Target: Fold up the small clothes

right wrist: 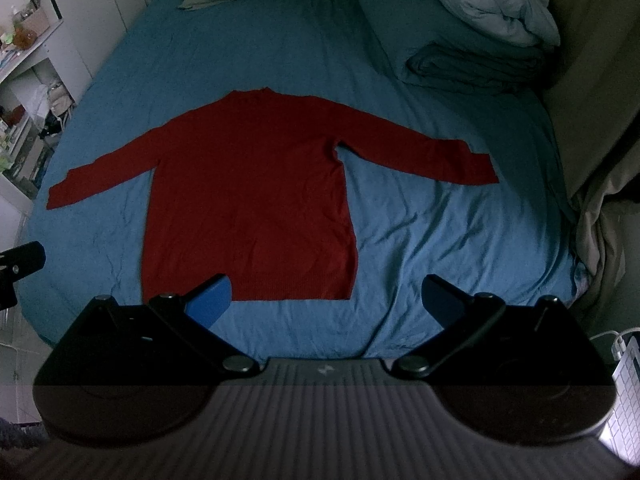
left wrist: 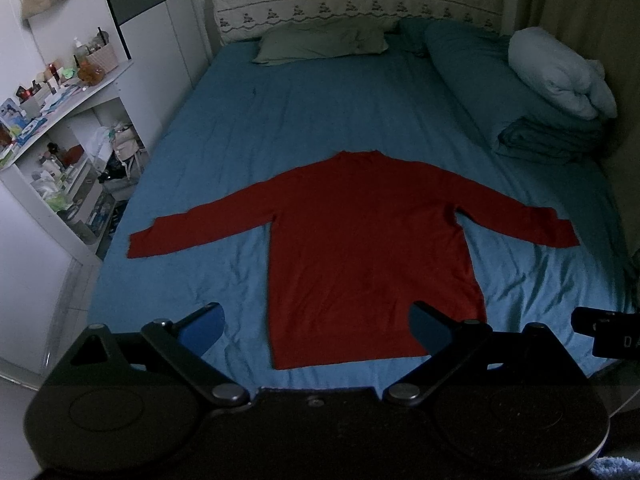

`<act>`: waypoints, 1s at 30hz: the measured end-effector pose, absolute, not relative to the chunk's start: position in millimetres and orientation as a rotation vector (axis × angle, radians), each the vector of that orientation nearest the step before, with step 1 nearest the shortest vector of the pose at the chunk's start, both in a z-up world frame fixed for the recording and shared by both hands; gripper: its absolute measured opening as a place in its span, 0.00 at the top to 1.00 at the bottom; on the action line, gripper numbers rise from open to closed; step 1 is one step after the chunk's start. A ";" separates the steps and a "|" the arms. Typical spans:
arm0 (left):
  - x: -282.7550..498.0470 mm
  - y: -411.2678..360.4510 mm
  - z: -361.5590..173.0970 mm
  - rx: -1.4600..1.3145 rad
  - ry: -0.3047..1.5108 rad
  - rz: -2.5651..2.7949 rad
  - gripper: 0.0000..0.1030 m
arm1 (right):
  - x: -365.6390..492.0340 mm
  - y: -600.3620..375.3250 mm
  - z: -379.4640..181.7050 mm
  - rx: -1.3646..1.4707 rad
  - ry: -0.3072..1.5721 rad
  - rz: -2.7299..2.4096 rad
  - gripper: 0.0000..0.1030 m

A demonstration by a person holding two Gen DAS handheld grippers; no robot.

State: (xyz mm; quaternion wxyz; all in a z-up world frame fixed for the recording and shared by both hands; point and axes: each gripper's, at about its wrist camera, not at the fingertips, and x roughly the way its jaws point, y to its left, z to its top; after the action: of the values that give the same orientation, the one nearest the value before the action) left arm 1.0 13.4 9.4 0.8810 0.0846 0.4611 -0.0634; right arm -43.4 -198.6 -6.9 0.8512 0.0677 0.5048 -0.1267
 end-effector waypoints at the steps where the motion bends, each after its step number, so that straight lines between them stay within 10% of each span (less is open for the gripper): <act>1: 1.1 13.6 9.3 0.177 0.961 -0.131 0.03 | -43.6 -199.0 -7.0 0.143 1.063 -0.267 0.00; 30: 10.4 13.2 8.0 0.186 0.950 -0.138 0.03 | -41.4 -195.8 -6.9 0.139 1.047 -0.284 0.00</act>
State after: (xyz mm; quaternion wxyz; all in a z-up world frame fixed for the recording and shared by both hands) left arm 10.4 13.2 8.0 0.8829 0.0894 0.4562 -0.0664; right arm -41.4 -195.8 -6.9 0.8542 0.0663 0.4977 -0.1348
